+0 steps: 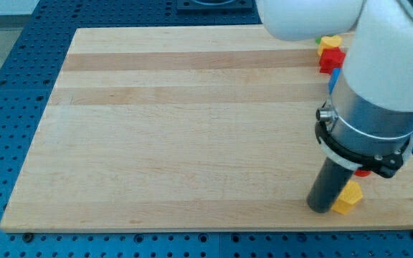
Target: Push the yellow hexagon close to the red circle
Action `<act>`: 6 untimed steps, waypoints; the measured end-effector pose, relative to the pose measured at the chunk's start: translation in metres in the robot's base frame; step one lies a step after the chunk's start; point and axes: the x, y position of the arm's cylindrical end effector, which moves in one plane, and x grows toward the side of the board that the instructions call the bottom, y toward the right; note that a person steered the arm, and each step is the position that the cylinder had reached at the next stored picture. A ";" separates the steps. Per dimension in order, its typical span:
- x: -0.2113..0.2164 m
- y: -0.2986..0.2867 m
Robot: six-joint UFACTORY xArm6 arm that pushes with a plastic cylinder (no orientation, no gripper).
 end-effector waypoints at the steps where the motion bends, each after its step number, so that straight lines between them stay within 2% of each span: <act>1: 0.001 0.016; 3: 0.016 0.017; 6: 0.005 0.044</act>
